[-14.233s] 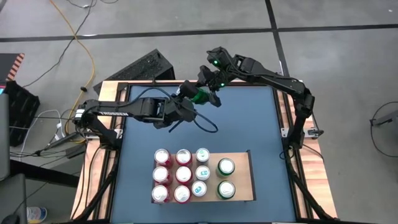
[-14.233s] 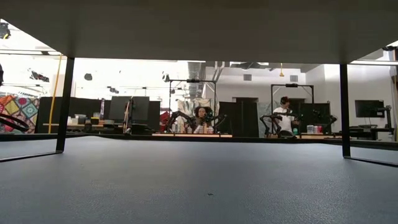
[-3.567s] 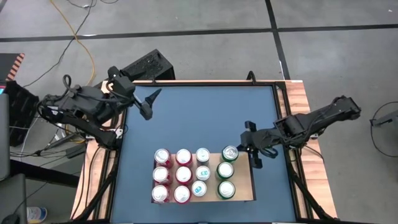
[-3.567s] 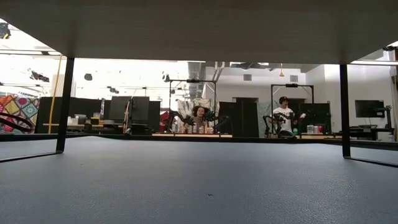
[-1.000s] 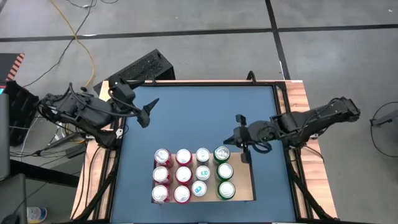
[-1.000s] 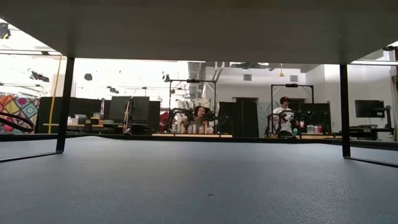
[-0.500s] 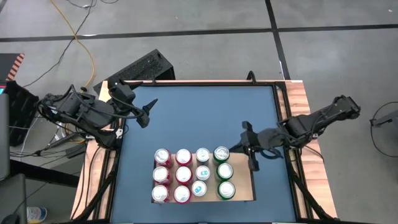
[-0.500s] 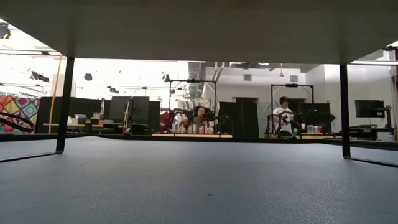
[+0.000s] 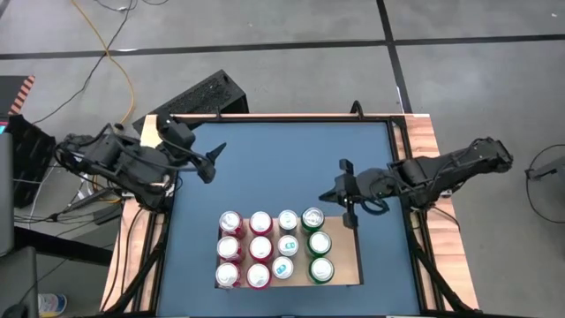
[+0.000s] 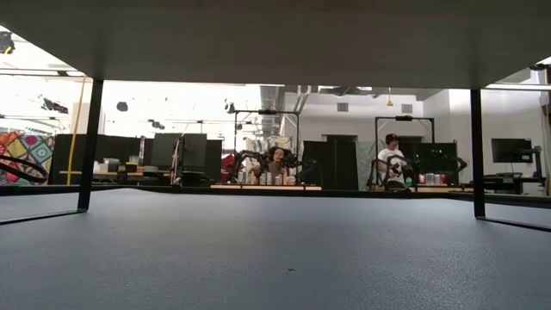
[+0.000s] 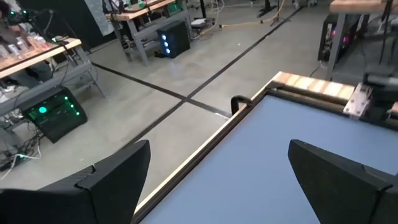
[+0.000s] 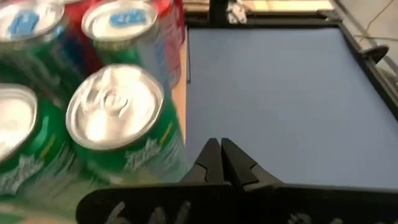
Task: Place canned beverage on shelf
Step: Put the green soda can on the shelf
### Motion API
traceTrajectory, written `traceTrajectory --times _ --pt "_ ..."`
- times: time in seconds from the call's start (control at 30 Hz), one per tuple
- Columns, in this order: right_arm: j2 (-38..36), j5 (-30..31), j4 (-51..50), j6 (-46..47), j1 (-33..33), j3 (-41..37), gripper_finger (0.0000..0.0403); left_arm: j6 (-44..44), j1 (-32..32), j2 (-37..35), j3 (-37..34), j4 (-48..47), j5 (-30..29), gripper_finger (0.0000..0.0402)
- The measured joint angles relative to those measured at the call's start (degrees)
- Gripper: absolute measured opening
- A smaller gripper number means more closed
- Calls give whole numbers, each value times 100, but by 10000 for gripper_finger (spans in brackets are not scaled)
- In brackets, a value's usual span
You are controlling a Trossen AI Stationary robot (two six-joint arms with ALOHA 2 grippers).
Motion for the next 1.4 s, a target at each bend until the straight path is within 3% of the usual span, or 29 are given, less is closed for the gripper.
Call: traceTrajectory --times 0.3,0.53,0.67,1.07,1.4 --pt "-125 -24 -171 38 516 881 0 -311 0 16 -244 100 0 368" --pt "-4 87 -765 535 825 944 5 -300 0 19 -244 215 8 368" --pt "106 85 -1041 786 910 942 47 -309 0 19 -244 215 44 368" --pt "417 366 -851 969 853 947 250 -456 0 19 -246 136 50 368" --pt "843 -54 -1050 1014 766 944 265 -470 1 19 -246 138 149 368"
